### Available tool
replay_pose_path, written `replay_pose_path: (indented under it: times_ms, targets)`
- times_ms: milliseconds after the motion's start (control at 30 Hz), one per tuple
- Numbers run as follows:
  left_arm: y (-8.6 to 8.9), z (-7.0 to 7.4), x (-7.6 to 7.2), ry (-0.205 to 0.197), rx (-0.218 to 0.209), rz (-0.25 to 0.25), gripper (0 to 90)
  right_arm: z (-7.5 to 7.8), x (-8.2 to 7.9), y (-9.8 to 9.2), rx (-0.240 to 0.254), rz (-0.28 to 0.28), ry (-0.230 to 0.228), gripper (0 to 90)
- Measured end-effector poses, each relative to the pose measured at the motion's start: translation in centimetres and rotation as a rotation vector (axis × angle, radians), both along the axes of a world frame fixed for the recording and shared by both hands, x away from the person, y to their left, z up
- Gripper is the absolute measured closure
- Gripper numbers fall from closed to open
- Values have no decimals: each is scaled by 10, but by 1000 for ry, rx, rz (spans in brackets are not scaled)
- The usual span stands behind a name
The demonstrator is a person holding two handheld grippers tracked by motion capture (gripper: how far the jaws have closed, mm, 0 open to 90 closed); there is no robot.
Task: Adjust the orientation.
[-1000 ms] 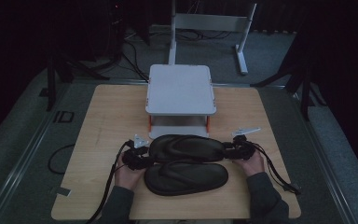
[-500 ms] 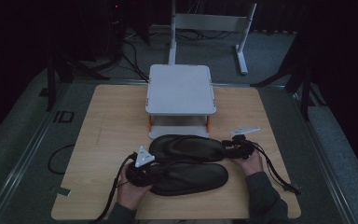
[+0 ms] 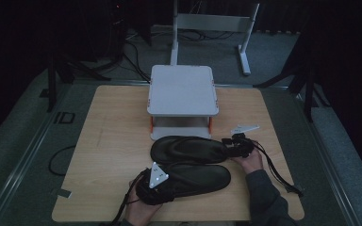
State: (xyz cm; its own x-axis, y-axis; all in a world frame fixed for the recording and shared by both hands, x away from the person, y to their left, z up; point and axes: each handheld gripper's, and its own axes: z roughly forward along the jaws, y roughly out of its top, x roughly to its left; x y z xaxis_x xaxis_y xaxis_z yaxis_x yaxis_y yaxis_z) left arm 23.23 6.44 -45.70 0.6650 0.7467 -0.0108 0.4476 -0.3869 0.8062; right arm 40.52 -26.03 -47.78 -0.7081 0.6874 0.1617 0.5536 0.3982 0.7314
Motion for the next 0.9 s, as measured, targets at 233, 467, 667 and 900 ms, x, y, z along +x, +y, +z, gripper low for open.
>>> replay_pose_path:
  times_ms: [233, 467, 667, 900]
  targets:
    - [0, -5, 7, -4, 47, 32, 360, -3, -6, 1, -57, 39, 6, 412]
    - [7, -9, 16, 4, 71, 52, 371, -2, -16, -4, -68, 61, 11, 438]
    - [13, -7, 20, -5, 83, 85, 373, -2, -33, -11, -71, 66, 5, 451]
    - [24, -8, 23, -9, 85, 126, 378, -1, -59, -15, -69, 98, 7, 451]
